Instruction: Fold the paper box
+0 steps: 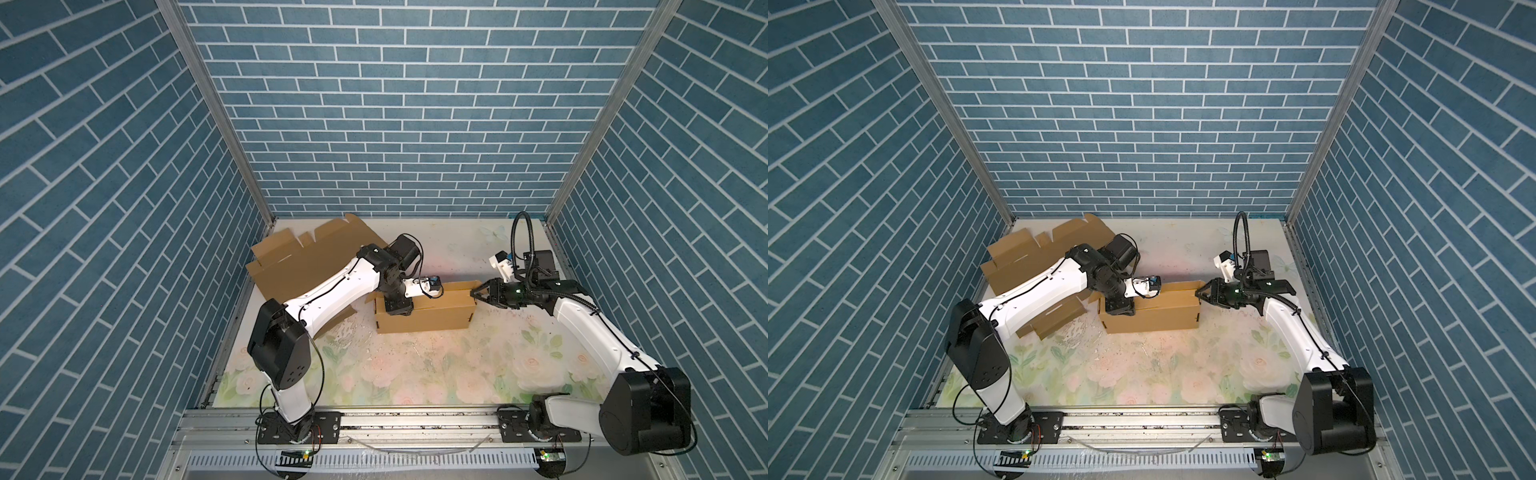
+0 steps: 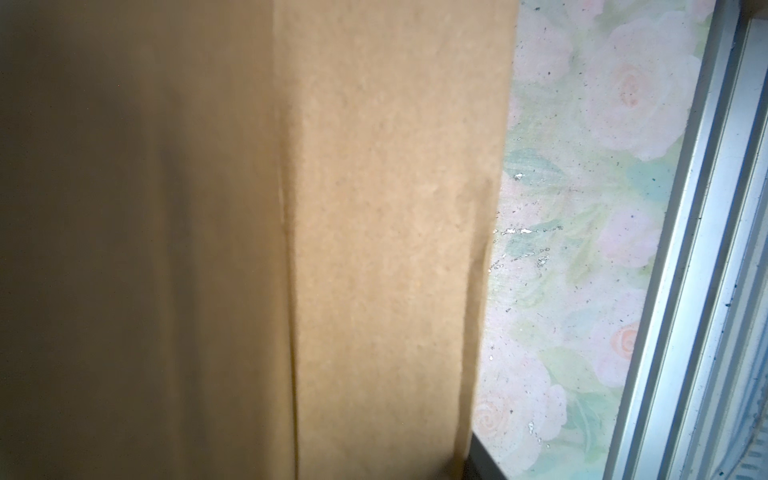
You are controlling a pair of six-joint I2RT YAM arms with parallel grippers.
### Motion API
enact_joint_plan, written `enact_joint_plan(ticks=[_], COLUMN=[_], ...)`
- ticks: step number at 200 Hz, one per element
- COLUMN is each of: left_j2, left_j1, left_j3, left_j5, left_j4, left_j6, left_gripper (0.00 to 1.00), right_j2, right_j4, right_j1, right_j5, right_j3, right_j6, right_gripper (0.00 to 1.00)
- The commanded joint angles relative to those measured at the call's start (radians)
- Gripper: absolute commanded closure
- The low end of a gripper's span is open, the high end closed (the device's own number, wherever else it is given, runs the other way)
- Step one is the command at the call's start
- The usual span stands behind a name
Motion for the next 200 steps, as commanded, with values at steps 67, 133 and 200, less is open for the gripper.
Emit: enact_joint_plan(ticks=[67, 133, 200], left_j2=[0.076, 0.092, 0.102], left_j1=[0.000, 0.000, -0.001], left_j3=[-0.004, 0.014, 0.019], left_j5=[0.013, 0.015, 0.018], left_j4=[-0.028, -0.030, -0.030], left_j6=[0.020, 0.021, 0.022], left_gripper=[0.54, 0.56, 0.57], right_j2=[-0.063, 0.043, 0.079], right_j4=[-0.379, -0.413, -0.450], right_j1=[0.022, 0.113, 0.164], right_j5=[0.369, 0.475, 0.461], right_j3=[0.195, 0.329, 0.389], right_j6=[-0.280, -0.360, -0.357], right_gripper=[0.44, 0.55, 0.78])
